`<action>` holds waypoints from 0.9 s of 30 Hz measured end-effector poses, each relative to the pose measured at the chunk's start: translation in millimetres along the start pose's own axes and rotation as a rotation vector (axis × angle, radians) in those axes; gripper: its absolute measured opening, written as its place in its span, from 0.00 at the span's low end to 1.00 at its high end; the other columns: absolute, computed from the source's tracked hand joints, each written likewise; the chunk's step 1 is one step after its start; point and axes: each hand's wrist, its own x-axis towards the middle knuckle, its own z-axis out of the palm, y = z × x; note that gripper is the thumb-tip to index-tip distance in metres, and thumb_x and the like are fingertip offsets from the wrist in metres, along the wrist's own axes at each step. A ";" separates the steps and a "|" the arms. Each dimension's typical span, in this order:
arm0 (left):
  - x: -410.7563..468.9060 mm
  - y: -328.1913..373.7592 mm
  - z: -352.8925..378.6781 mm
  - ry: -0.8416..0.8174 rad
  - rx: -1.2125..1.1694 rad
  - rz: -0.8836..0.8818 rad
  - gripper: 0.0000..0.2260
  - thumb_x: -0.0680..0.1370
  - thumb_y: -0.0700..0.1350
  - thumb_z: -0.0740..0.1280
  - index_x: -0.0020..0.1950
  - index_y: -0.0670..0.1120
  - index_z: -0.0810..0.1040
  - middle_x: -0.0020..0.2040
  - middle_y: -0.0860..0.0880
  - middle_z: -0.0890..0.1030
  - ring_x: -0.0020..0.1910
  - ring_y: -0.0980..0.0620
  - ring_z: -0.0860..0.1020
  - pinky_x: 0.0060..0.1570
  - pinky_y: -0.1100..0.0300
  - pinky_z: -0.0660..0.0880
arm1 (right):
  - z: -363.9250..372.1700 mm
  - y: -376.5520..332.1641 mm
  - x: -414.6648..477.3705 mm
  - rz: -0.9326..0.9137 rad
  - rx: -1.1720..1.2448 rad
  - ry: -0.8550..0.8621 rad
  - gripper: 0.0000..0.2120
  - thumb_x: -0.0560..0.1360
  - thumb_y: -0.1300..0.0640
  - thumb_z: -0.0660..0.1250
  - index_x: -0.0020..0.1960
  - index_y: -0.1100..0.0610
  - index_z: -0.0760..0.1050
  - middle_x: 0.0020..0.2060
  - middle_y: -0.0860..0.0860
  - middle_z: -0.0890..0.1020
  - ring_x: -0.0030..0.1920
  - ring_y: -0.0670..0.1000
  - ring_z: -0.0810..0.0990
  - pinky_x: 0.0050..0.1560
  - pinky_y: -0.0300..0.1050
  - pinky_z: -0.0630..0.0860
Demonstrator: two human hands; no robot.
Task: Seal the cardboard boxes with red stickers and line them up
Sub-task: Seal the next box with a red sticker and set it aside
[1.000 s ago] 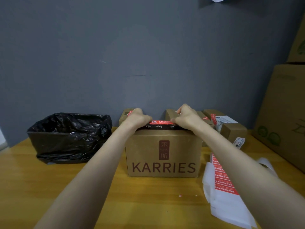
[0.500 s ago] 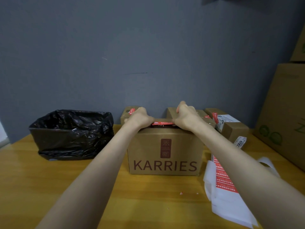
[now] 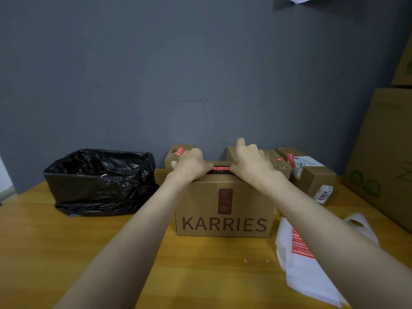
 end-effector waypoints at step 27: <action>-47.5 -26.5 -0.9 0.001 0.103 0.316 0.14 0.81 0.48 0.53 0.60 0.43 0.70 0.63 0.44 0.73 0.62 0.42 0.72 0.56 0.51 0.70 | 10.7 23.1 -41.6 -0.126 -0.020 0.056 0.20 0.79 0.50 0.50 0.66 0.56 0.69 0.66 0.55 0.70 0.66 0.54 0.66 0.65 0.51 0.61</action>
